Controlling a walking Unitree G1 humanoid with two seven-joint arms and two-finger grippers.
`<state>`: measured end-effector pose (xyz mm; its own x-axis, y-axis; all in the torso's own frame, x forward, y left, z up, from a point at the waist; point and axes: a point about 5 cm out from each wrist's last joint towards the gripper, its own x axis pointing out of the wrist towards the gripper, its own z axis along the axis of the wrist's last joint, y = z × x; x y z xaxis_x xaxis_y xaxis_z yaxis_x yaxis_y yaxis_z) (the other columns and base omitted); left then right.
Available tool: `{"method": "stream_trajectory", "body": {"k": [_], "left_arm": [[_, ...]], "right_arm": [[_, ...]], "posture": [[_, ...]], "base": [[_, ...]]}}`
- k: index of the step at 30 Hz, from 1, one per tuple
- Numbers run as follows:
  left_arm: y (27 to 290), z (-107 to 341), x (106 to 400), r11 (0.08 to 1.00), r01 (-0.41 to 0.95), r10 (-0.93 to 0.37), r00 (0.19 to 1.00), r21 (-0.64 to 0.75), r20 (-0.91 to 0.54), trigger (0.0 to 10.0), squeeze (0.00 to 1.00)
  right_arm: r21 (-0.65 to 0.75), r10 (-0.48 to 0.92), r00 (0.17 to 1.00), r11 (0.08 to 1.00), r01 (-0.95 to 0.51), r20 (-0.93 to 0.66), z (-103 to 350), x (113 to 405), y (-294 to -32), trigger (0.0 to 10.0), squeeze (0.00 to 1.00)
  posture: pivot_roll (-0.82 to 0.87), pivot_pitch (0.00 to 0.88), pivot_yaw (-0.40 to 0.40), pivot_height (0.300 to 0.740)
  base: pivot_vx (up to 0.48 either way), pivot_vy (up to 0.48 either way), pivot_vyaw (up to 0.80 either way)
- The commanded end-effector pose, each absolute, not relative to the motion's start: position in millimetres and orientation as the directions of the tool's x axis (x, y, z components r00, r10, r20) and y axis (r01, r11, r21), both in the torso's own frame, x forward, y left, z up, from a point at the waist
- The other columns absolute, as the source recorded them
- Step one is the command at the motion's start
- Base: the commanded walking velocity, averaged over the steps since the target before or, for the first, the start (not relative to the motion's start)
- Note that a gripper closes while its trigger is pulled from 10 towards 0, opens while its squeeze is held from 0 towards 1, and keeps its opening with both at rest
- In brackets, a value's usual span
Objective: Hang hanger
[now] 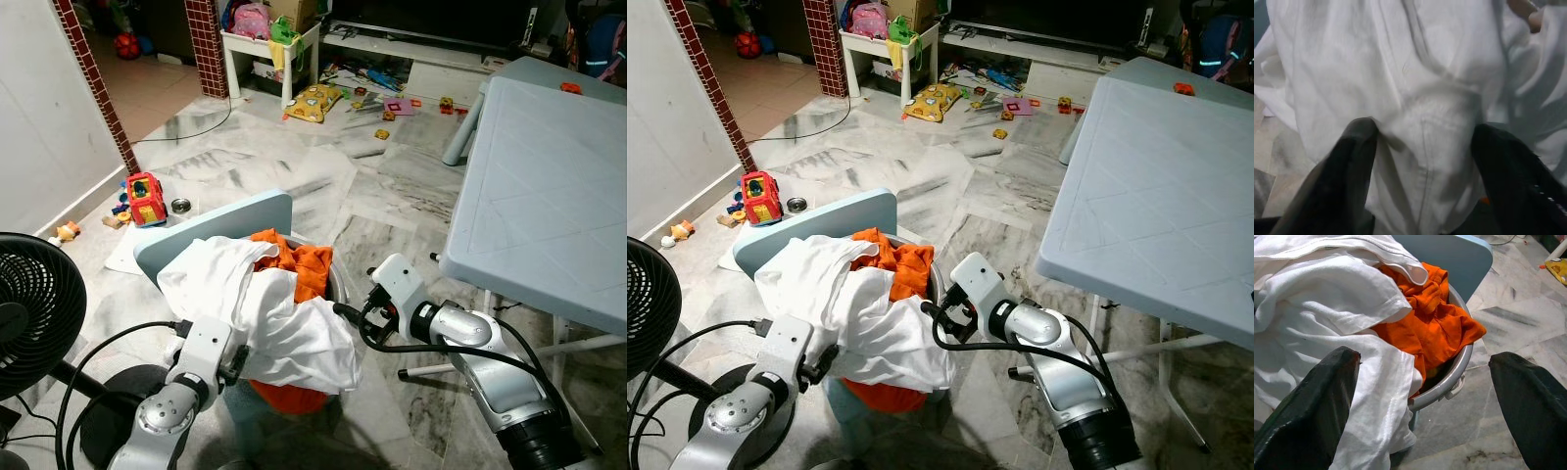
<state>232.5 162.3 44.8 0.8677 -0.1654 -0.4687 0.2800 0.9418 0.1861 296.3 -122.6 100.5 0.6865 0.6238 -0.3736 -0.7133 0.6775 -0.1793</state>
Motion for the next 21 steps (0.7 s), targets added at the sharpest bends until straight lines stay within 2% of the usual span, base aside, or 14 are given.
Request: {"method": "stream_trajectory", "body": {"k": [1, 4, 21], "left_arm": [[162.5, 44.4, 233.4, 0.94, 0.28, -0.161, 0.871, 0.198, -0.465, 0.3, 0.0], [162.3, 44.5, 233.2, 0.939, 0.281, -0.165, 0.873, 0.198, -0.459, 0.0, 0.0], [160.6, 48.2, 232.1, 0.937, 0.288, -0.174, 0.875, 0.196, -0.452, 0.0, 0.0]], "right_arm": [[-0.19, 0.628, 0.69, 0.674, -0.713, -0.36, 104.4, 295.1, -121.9, 10.0, 0.0], [-0.19, 0.627, 0.69, 0.675, -0.713, -0.361, 104.3, 295.1, -122.2, 10.0, 0.0], [-0.193, 0.624, 0.691, 0.676, -0.712, -0.364, 104.0, 294.9, -122.6, 10.0, 0.0]], "posture": [[-0.03, 0.09, -0.017, 0.74], [-0.02, 0.091, -0.017, 0.74], [-0.02, 0.09, -0.016, 0.74]], "base": [[0.0, 0.0, 0.0], [0.0, 0.0, 0.0], [0.0, 0.0, 0.0]]}}
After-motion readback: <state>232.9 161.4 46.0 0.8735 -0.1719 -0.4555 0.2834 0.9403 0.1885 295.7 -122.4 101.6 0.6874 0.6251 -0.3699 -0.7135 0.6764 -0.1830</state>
